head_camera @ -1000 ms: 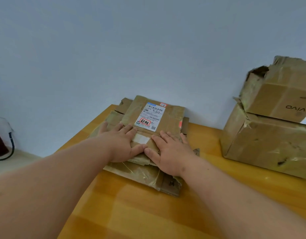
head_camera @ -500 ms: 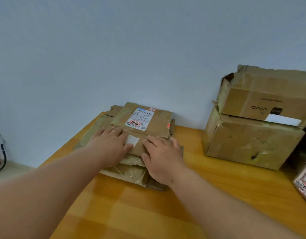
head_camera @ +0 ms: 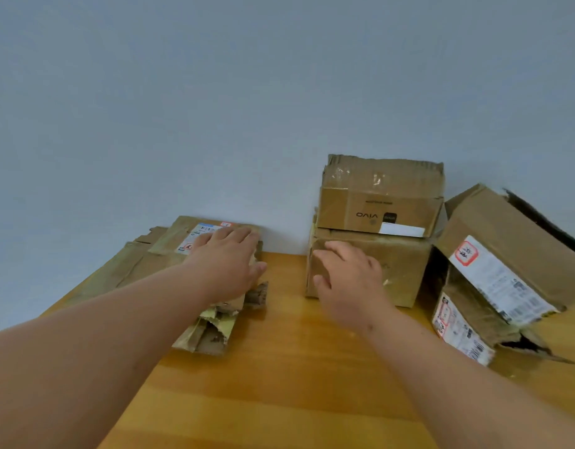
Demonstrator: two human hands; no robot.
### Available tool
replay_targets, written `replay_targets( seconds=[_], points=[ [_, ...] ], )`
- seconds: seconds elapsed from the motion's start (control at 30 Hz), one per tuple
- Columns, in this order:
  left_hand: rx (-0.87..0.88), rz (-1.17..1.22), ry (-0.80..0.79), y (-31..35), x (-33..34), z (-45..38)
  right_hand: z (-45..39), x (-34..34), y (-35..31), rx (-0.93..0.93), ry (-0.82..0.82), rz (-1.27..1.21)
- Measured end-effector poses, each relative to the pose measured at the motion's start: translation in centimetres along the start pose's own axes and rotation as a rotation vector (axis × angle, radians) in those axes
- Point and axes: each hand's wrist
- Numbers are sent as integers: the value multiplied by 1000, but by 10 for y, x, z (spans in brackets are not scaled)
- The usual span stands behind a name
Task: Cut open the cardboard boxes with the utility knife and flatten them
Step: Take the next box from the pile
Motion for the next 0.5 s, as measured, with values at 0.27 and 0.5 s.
replay_targets(
  seconds=[0.27, 0.5],
  points=[
    [-76, 272, -51, 93, -16, -35, 0, -36, 70, 467, 196, -268],
    [-207, 575, -54, 134, -18, -70, -24, -39, 94, 619, 440, -400]
  ],
)
Point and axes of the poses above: each hand's wrist, its own z-axis away from the middle knuckle, its own x-axis out of the palm, y = z × x, and after that the axes turned 15 degrees about -x, right-handed
